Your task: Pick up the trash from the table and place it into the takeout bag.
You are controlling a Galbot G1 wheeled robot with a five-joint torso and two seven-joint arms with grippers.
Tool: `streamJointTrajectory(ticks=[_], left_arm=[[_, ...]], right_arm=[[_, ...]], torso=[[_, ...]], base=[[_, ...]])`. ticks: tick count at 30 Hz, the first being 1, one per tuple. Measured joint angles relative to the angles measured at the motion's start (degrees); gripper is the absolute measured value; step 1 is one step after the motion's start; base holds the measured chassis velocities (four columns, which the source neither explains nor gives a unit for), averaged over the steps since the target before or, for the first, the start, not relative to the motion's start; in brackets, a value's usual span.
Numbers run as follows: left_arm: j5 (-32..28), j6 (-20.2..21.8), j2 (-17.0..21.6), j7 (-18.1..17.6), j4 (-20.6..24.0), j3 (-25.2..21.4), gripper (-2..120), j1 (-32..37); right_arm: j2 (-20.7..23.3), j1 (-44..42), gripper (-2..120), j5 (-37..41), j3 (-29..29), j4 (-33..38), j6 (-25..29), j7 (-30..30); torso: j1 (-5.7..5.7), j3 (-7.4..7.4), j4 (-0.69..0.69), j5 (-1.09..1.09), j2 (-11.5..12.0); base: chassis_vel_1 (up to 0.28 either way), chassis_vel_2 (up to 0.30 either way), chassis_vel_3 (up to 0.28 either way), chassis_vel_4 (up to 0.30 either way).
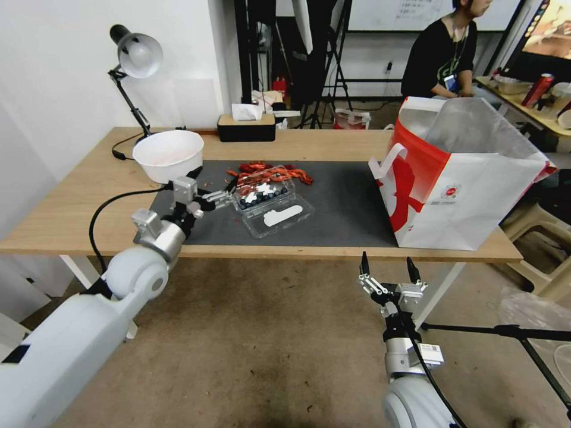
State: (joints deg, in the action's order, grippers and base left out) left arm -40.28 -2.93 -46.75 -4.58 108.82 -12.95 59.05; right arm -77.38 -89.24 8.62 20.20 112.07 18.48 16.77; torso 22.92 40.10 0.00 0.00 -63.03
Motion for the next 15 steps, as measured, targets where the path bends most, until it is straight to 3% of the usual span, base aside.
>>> streamJointTrajectory(ticks=[15], left_arm=[[8.7,-2.0,-6.4,0.3,2.7,-11.0,100,17.0]], right_arm=[[-0.2,-0.3,100,-0.1,0.5,0.5,0.1,-0.1]], torso=[[-0.01,0.0,0.0,0.0,0.0]], base=[[0.0,0.0,0.0,0.0]])
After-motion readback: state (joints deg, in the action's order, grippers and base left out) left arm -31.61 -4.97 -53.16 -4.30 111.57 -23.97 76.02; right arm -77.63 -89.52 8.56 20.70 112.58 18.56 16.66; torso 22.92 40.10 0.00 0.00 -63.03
